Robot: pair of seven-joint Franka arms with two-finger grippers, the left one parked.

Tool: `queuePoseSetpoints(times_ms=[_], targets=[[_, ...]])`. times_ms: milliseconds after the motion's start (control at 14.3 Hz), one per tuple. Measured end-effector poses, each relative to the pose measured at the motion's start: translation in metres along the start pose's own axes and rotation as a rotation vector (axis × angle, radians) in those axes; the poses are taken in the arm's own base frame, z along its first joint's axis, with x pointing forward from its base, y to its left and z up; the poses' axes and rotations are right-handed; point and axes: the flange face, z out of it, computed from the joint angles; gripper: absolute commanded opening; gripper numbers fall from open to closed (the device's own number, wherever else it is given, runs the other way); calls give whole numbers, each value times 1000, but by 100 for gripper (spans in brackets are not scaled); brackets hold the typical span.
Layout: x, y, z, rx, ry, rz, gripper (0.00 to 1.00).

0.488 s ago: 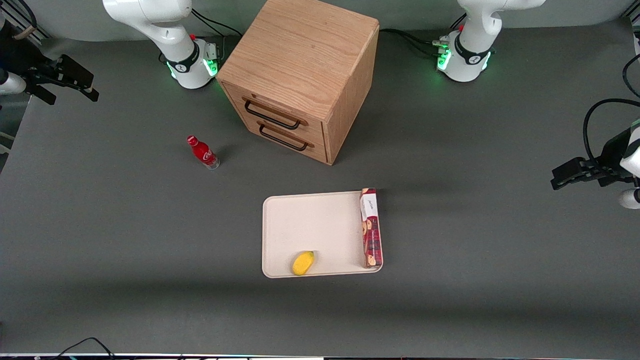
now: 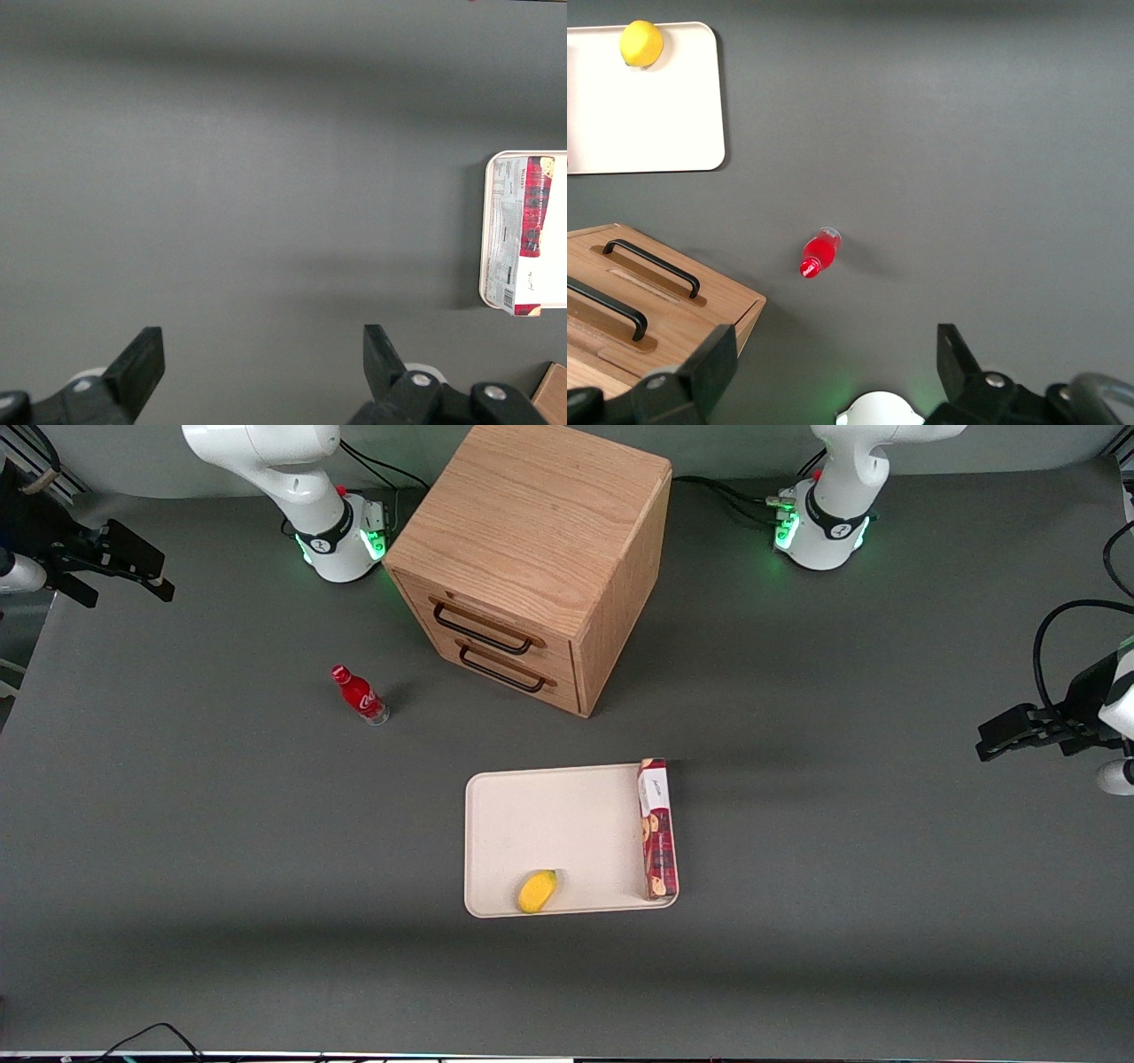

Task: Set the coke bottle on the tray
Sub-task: 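Move the right gripper down to the red Coca-Cola bottle, then close the right gripper around the bottle's cap end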

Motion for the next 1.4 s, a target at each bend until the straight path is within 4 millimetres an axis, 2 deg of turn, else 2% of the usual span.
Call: queuePoseSetpoints(times_ms=[140, 279, 349, 488, 628, 767, 1047, 1186, 1395], targets=[[1, -9, 13, -5, -40, -17, 100], [8, -28, 57, -17, -96, -38, 100], [13, -41, 90, -26, -111, -37, 100], [17, -62, 171, -41, -118, -28, 100], [5, -61, 244, -48, -110, -4, 100], [-10, -58, 290, -52, -94, 24, 100], [-46, -82, 351, -71, -44, 50, 100], [-57, -94, 359, -83, -44, 45, 100], [-59, -95, 352, -85, -26, 44, 98]])
